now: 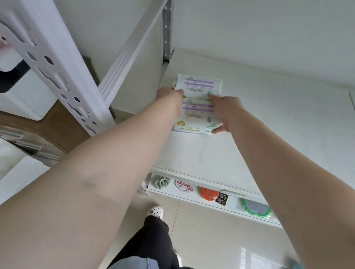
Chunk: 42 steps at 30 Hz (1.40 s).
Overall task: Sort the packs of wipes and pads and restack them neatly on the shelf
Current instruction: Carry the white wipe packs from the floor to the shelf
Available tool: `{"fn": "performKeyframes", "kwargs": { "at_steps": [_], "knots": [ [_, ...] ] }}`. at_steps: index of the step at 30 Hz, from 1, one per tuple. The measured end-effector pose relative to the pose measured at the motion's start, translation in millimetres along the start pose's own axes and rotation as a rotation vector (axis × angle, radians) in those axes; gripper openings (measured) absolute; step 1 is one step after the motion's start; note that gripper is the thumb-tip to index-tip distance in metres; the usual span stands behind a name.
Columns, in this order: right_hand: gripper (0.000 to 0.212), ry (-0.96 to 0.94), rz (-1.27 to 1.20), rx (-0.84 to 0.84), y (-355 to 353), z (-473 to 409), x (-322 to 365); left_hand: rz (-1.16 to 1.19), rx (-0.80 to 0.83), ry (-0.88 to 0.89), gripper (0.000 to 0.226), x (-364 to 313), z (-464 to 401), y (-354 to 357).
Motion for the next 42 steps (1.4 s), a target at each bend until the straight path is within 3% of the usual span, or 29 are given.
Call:
{"fn": "performKeyframes", "kwargs": {
  "at_steps": [3,7,11,16,24,30,36,42],
  "knots": [
    [0.033,-0.082,-0.013,0.057,10.4,-17.5,27.0,0.028,0.026,0.029,0.026,-23.2,-24.4,4.5],
    [0.042,-0.129,0.04,0.109,17.5,-47.4,56.0,-0.05,0.131,0.064,0.077,-32.1,-96.2,34.0],
    [0.052,-0.174,0.155,0.116,17.7,-77.3,66.1,-0.217,0.334,-0.001,0.03,-41.2,-81.8,52.2],
    [0.046,-0.285,0.086,0.027,10.3,-104.4,71.5,-0.264,0.367,0.049,0.019,-46.6,-98.4,55.3],
    [0.045,-0.333,0.052,-0.033,15.9,-115.7,84.4,-0.139,0.266,0.185,0.028,-57.9,-113.7,58.5],
    [0.045,-0.299,0.023,-0.018,17.7,-108.4,80.0,-0.109,0.251,0.188,0.039,-59.0,-113.7,59.7],
    [0.045,-0.264,-0.001,-0.029,20.9,-106.3,77.7,-0.13,0.262,0.21,0.037,-60.0,-117.9,61.5],
    [0.034,-0.25,0.018,-0.091,13.4,-96.8,74.6,-0.176,0.185,0.257,0.062,-67.4,-106.0,48.9]
  ]
}}
Point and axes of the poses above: each hand's wrist, its own z-axis away from the middle knuckle, its own y-axis out of the palm, x = y × z, the point moved 9 cm from there along -z, towards the middle knuckle, and after that the axes turned 10 degrees about z, right-handed, at the moved point
